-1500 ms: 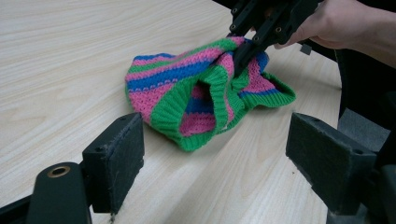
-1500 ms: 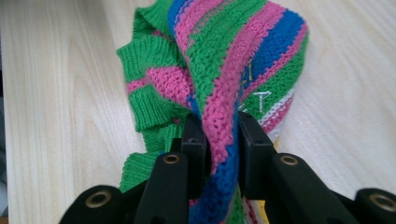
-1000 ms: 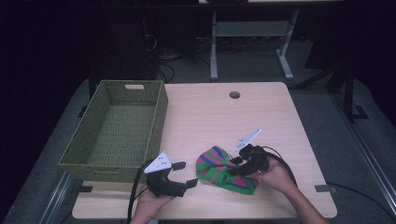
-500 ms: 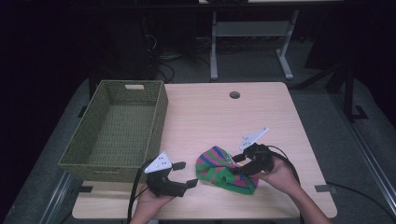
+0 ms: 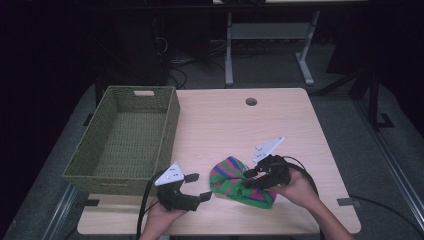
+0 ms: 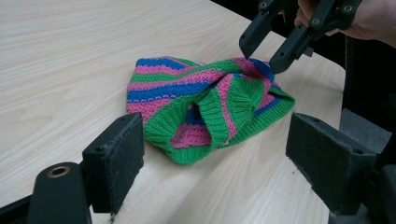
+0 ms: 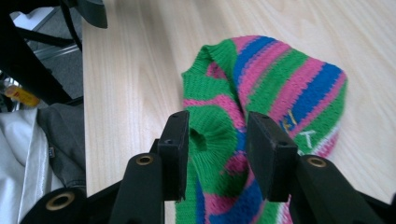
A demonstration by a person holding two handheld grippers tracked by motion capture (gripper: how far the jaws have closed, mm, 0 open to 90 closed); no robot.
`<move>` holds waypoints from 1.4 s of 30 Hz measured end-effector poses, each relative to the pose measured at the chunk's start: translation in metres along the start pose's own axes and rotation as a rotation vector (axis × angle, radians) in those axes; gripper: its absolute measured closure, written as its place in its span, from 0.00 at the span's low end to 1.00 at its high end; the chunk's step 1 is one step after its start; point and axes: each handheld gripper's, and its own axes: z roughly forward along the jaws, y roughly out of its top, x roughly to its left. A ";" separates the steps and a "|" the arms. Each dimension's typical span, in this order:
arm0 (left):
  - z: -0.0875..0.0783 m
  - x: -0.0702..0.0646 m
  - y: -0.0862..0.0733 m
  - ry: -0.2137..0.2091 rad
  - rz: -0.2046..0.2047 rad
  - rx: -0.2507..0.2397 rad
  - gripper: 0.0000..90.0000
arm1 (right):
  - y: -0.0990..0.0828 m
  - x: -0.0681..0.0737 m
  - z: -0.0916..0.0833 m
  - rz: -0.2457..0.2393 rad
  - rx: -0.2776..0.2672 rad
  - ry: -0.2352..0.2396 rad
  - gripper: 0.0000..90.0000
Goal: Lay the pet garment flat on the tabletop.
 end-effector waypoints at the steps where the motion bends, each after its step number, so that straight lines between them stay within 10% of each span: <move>1: 0.000 0.000 0.000 0.001 0.000 -0.001 0.21 | 0.003 0.001 0.004 -0.014 0.008 0.003 0.66; 29: -0.002 0.000 0.000 -0.001 -0.004 -0.008 0.21 | 0.007 0.001 0.040 -0.045 0.126 -0.049 0.61; 42: -0.003 0.000 0.000 0.000 -0.004 -0.009 0.21 | 0.006 0.002 0.043 -0.046 0.126 -0.045 0.79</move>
